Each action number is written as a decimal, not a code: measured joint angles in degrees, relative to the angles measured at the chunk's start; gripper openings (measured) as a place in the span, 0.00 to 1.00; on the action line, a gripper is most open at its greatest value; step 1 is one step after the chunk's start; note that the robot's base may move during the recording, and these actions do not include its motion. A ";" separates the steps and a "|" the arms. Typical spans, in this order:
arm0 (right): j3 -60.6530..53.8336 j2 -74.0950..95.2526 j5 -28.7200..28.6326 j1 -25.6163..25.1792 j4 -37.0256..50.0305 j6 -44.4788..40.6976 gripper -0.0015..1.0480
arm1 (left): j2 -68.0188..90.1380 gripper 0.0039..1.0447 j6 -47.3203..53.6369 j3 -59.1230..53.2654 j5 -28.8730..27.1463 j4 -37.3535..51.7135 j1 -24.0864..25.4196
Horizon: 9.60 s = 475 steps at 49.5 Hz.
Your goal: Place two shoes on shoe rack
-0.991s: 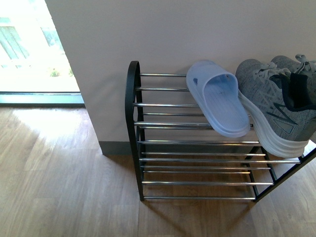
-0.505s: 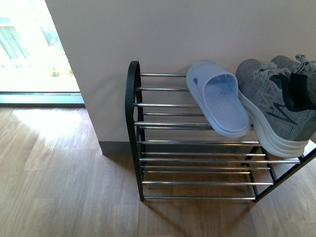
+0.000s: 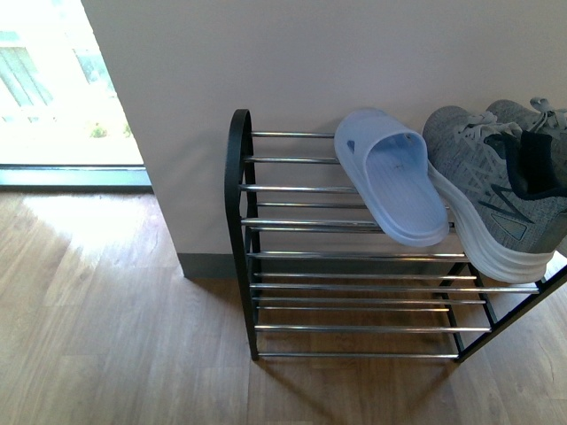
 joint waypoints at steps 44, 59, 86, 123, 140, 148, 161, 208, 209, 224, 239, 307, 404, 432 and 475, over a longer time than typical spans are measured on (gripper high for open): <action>0.00 -0.02 0.00 0.00 0.00 0.04 0.91 | 59.04 0.02 -35.69 29.48 33.66 -7.69 -3.32; 0.00 -0.02 0.00 0.00 0.00 0.04 0.91 | 75.45 0.02 -26.95 40.76 38.12 -7.54 -5.68; 0.00 -0.02 0.00 0.00 0.00 0.07 0.91 | 92.50 0.02 -25.27 61.99 42.84 -9.51 -16.15; 0.00 -0.02 0.00 0.00 0.00 0.15 0.91 | 107.97 0.02 -22.27 74.36 42.58 -12.33 -18.51; 0.00 -0.02 0.00 0.00 0.00 0.15 0.91 | 112.61 0.02 -21.16 79.93 41.94 -13.49 -20.24; 0.00 -0.02 0.00 0.00 0.00 0.15 0.91 | 114.36 0.02 -21.18 80.96 41.70 -13.92 -20.94; 0.00 -0.02 0.00 0.00 0.00 0.15 0.91 | 115.56 0.02 -21.00 81.24 40.87 -13.77 -21.24; 0.00 -0.02 0.00 0.00 0.00 0.15 0.91 | 100.72 0.91 -27.19 80.85 36.83 -11.32 -20.68; 0.00 -0.02 0.00 0.00 0.00 0.15 0.91 | 99.38 0.91 -27.10 80.04 36.17 -11.32 -20.57; 0.00 -0.02 -0.02 0.00 0.00 0.15 0.91 | 67.49 0.91 -20.41 52.39 18.99 -12.85 -9.35; 0.00 -0.02 -0.02 0.00 0.00 0.17 0.91 | 50.03 0.67 -12.57 26.60 33.00 21.86 0.02; 0.00 -0.02 0.00 0.02 0.00 0.17 0.91 | 9.07 0.01 -11.78 -2.08 36.39 14.51 1.84; 0.00 -0.09 0.00 0.07 -0.04 0.15 0.91 | -15.80 0.91 -11.72 -2.05 36.37 -11.23 1.88; 0.00 -0.09 -0.07 0.11 -0.13 0.22 0.91 | -15.82 0.91 -11.72 -2.05 36.37 -11.23 1.86; 0.00 -0.09 0.00 0.11 -0.17 0.22 0.91 | -15.82 0.91 -11.69 -2.05 36.39 -11.23 1.86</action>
